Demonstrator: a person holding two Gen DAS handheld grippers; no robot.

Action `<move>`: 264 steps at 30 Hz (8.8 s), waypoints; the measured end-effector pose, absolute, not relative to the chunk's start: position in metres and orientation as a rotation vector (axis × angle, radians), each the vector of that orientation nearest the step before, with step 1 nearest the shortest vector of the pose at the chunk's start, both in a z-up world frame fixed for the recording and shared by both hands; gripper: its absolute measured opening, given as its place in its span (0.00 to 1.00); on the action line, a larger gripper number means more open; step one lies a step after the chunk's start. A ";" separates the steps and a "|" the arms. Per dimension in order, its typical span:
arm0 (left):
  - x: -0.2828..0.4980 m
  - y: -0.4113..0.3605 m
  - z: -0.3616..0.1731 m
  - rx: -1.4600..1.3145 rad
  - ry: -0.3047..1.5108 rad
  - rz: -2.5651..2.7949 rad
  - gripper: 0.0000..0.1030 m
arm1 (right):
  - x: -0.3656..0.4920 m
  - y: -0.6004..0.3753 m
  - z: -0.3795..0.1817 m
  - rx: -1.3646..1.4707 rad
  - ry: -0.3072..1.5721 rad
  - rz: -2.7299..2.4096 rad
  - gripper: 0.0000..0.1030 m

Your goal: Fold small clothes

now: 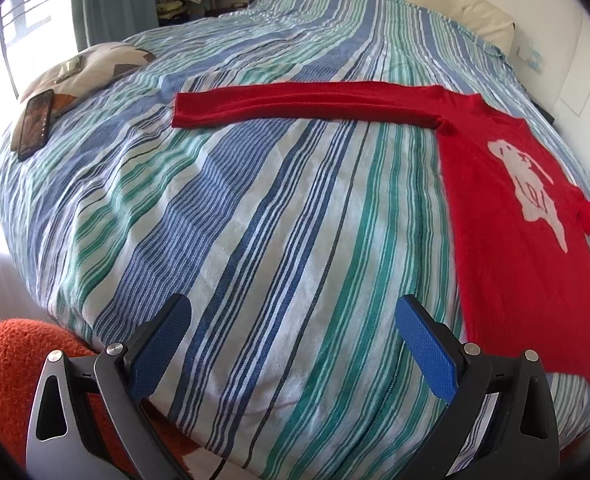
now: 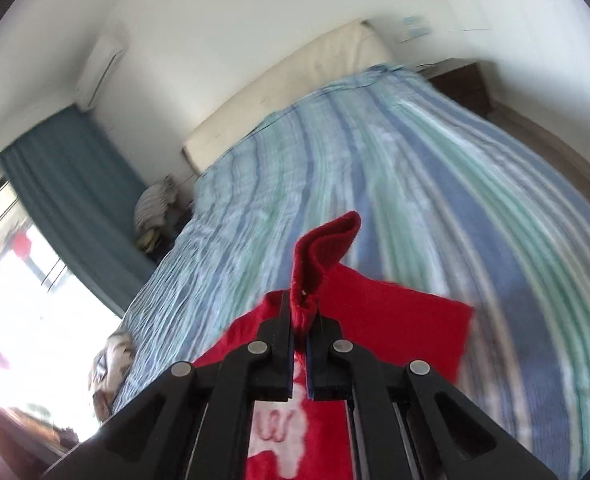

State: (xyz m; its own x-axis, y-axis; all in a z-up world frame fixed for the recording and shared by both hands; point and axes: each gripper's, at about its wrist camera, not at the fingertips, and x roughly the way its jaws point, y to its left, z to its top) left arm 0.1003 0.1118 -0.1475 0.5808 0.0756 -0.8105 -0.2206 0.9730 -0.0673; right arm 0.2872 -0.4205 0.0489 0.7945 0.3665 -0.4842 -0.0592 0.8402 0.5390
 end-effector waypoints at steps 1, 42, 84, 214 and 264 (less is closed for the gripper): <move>0.100 0.114 -0.147 -0.172 0.934 0.178 0.99 | 0.301 -0.393 0.047 0.539 0.635 0.322 0.04; 0.105 0.109 -0.168 -0.154 1.047 0.136 0.99 | 0.097 -0.364 -0.130 0.232 0.945 0.002 0.67; 0.283 0.313 -0.183 -0.752 1.027 0.368 0.61 | 0.046 -0.369 -0.142 0.331 0.879 -0.169 0.79; 0.288 0.126 -0.193 -0.069 0.906 0.149 1.00 | 0.020 -0.404 -0.138 0.493 0.792 -0.258 0.79; 0.289 0.126 -0.193 -0.069 0.907 0.149 1.00 | 0.048 -0.364 -0.140 0.285 0.970 -0.428 0.79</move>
State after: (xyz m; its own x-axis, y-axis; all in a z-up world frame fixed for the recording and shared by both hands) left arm 0.2887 0.1262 -0.1929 0.6070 0.0999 -0.7884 -0.1584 0.9874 0.0032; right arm 0.0482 -0.3637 -0.1397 0.4923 -0.2222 -0.8416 0.4717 0.8807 0.0434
